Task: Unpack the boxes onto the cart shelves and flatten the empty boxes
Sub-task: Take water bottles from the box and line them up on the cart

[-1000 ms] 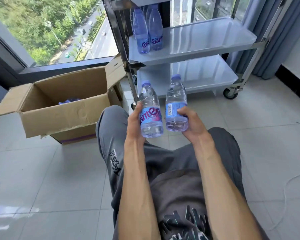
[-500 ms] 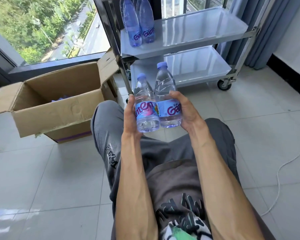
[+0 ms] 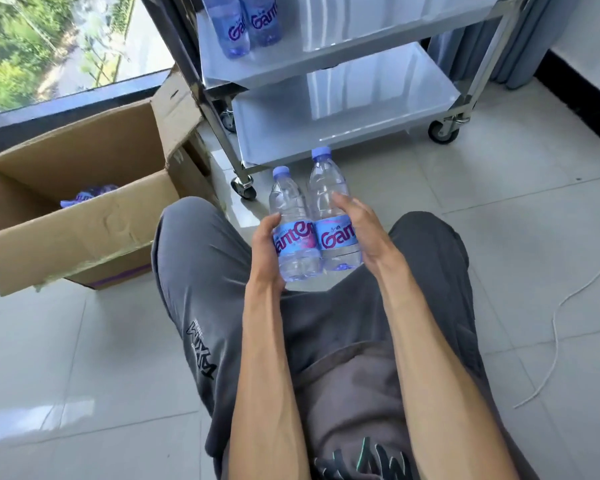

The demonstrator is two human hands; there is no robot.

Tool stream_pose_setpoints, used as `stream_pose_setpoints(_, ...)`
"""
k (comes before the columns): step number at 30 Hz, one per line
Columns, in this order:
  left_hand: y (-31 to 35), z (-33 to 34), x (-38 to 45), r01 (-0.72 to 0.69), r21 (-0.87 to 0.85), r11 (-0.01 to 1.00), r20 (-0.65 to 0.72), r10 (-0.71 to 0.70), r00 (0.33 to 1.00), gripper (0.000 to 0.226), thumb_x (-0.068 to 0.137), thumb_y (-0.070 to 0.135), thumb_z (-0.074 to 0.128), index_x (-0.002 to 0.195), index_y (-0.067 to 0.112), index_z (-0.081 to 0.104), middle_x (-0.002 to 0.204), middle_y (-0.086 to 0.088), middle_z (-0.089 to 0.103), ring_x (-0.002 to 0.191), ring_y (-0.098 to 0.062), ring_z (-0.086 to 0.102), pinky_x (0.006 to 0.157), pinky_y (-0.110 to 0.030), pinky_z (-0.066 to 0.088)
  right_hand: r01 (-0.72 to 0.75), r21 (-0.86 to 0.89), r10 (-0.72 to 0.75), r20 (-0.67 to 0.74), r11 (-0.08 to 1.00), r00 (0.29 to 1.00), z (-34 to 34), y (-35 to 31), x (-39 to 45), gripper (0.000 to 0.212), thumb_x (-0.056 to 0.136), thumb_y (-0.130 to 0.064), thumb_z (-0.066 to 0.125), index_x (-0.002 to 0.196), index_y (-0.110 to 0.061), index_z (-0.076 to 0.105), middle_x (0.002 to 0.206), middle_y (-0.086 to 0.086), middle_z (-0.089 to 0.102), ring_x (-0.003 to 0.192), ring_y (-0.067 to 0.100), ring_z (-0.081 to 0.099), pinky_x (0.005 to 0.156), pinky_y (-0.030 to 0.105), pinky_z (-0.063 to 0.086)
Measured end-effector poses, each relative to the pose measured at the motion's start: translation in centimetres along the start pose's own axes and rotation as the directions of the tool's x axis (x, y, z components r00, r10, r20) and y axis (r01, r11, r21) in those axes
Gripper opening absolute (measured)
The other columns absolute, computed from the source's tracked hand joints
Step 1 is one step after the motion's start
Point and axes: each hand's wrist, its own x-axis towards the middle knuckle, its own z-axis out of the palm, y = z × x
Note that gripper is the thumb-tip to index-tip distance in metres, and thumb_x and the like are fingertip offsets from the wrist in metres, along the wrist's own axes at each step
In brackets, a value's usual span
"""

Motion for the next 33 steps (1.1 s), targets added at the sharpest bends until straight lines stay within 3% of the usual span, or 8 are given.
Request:
stream_pose_setpoints(3,0.0,0.2,1.2,-0.069,0.128,0.989,-0.091,0.081,0.993,0.056,0.091,0.027,0.063,0.132,-0.007,0.044,0.112,-0.031,0.057,0.098,-0.038,0.06,0.094,-0.057,0.05,0.0,-0.013,-0.002,-0.103,1.0,0.995,-0.1,0.3,1.0,0.044,0.077,-0.045,0.072,0.104,-0.011,0.064,0.09,0.003,0.074,0.082,0.024,0.073,0.069,0.036,0.057)
stream_pose_setpoints(6,3.9,1.3,3.3,-0.203,0.23,0.952,-0.15,0.24,0.959,0.06,0.086,0.024,0.074,0.129,-0.007,0.047,0.098,-0.014,0.068,0.082,-0.025,0.07,0.07,-0.037,0.059,0.055,-0.048,-0.061,-0.15,0.997,0.987,1.1,-2.4,3.5,0.034,0.072,-0.042,0.08,0.09,-0.017,0.066,0.085,0.003,0.073,0.077,0.023,0.072,0.069,0.039,0.057)
stream_pose_setpoints(10,11.6,3.5,7.0,-0.359,0.328,0.874,-0.123,0.417,0.901,0.058,0.074,0.029,0.084,0.118,-0.001,0.061,0.094,-0.009,0.074,0.081,-0.022,0.073,0.069,-0.032,0.058,0.178,-0.083,-0.188,-0.129,0.98,0.974,4.1,-8.2,7.9,0.03,0.079,-0.034,0.071,0.101,-0.015,0.067,0.094,0.009,0.074,0.081,0.025,0.073,0.068,0.038,0.059)
stream_pose_setpoints(15,19.7,5.5,11.4,-0.452,0.394,0.8,-0.159,0.544,0.824,0.04,0.077,0.02,0.084,0.109,0.007,0.064,0.097,-0.012,0.073,0.089,-0.029,0.073,0.079,-0.041,0.061,0.293,-0.283,-0.36,-0.225,0.913,0.905,7.9,-13.6,13.9,0.031,0.088,-0.025,0.068,0.113,-0.01,0.059,0.106,0.009,0.069,0.098,0.027,0.067,0.089,0.048,0.054)
stream_pose_setpoints(19,23.2,6.1,14.2,-0.488,0.459,0.742,-0.162,0.61,0.776,0.057,0.079,0.024,0.082,0.125,0.006,0.054,0.108,-0.009,0.067,0.088,-0.02,0.071,0.068,-0.026,0.059,0.425,-0.403,-0.517,-0.152,0.811,0.842,9.4,-17.4,17.7,0.023,0.085,-0.028,0.067,0.103,-0.014,0.064,0.092,-0.001,0.07,0.084,0.009,0.067,0.074,0.029,0.053)
stream_pose_setpoints(22,24.8,6.8,16.5,-0.502,0.489,0.714,-0.199,0.651,0.732,0.048,0.079,0.022,0.082,0.12,0.01,0.06,0.101,0.0,0.069,0.081,-0.006,0.071,0.063,-0.016,0.054,0.445,-0.473,-0.569,-0.155,0.76,0.807,10.5,-19.2,20.7,0.028,0.083,-0.023,0.073,0.109,-0.013,0.067,0.102,0.004,0.064,0.093,0.015,0.064,0.076,0.019,0.049)
stream_pose_setpoints(26,25.2,7.9,19.0,-0.514,0.519,0.683,-0.239,0.693,0.68,0.035,0.079,0.013,0.079,0.112,0.008,0.067,0.096,-0.003,0.073,0.079,-0.007,0.069,0.075,-0.026,0.057,0.423,-0.593,-0.62,-0.17,0.685,0.766,12.5,-19.7,24.1,0.038,0.08,-0.023,0.074,0.115,-0.011,0.066,0.108,0.011,0.064,0.101,0.026,0.06,0.085,0.032,0.048)
stream_pose_setpoints(33,25.8,8.4,20.8,-0.558,0.511,0.654,-0.259,0.736,0.625,0.049,0.083,0.004,0.075,0.128,0.002,0.057,0.12,-0.013,0.067,0.109,-0.026,0.065,0.095,-0.04,0.054,0.495,-0.493,-0.642,-0.185,0.715,0.744,13.2,-19.4,26.3,0.047,0.086,-0.005,0.067,0.131,-0.003,0.056,0.126,0.011,0.063,0.116,0.024,0.058,0.1,0.029,0.045)
